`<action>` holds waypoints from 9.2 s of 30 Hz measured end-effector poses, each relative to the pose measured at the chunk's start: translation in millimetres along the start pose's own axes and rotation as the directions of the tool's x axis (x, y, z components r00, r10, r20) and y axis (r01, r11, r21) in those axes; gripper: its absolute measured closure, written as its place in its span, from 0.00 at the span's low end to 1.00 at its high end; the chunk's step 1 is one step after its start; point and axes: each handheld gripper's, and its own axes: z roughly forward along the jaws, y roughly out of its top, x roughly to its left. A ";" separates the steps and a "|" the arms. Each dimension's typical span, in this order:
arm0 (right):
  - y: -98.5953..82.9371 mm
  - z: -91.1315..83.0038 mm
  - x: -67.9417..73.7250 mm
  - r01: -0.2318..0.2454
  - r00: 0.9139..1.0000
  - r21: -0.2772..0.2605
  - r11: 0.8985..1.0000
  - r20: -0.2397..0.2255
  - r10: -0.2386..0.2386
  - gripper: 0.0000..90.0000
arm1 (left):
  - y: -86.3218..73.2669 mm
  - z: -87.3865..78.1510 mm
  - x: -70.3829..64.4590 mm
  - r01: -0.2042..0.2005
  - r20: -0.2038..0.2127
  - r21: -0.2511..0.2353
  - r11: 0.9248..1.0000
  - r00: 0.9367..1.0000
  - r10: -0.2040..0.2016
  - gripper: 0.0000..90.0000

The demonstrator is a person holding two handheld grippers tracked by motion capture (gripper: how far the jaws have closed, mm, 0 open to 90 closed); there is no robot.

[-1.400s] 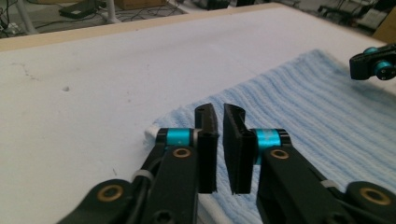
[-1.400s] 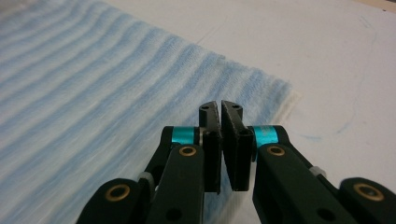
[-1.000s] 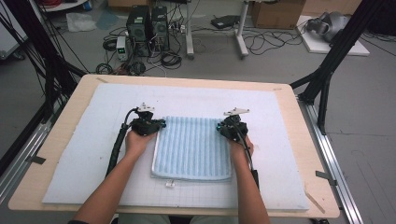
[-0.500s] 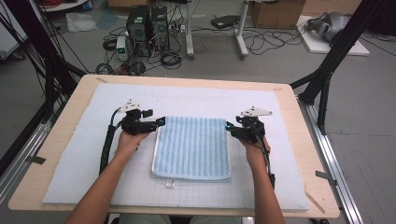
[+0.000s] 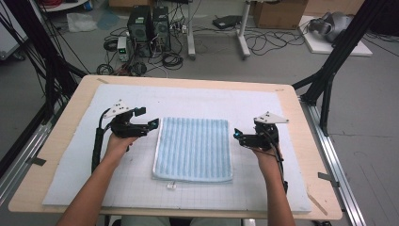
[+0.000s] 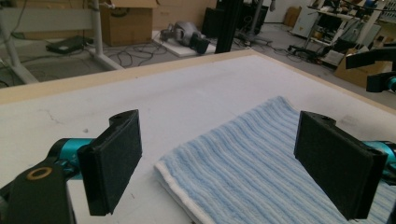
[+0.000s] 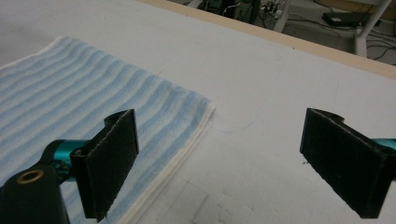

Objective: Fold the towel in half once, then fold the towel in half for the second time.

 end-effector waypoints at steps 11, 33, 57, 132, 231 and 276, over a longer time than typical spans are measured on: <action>-1.5 -2.3 -6.1 -0.020 1.000 -0.008 1.000 -0.011 0.020 0.12 | 3.6 -3.3 2.8 0.048 0.003 -0.017 0.999 0.999 -0.048 0.21; -0.4 1.0 1.7 -0.023 0.999 0.006 1.000 -0.045 0.023 0.12 | 0.7 16.5 19.5 0.077 -0.073 0.059 0.995 0.995 -0.073 0.26; -5.4 6.0 11.0 -0.007 0.997 0.045 0.999 -0.073 0.010 0.12 | -14.2 82.8 21.5 -0.049 -0.118 0.342 0.938 0.989 0.095 0.49; 32.6 99.9 8.0 -0.065 0.996 0.111 0.992 -0.058 0.072 0.94 | 6.2 59.1 28.0 0.052 -0.015 0.143 0.988 0.999 -0.051 0.96; -46.2 -16.7 78.1 0.063 0.971 0.015 0.998 -0.231 -0.058 0.68 | -52.5 -41.4 -55.3 0.037 0.092 0.104 0.994 0.995 -0.047 0.73; -43.0 -2.4 47.3 -0.016 0.993 0.096 0.995 -0.115 0.027 0.69 | -36.7 -26.9 -35.9 0.067 0.028 0.073 0.995 0.997 -0.069 0.56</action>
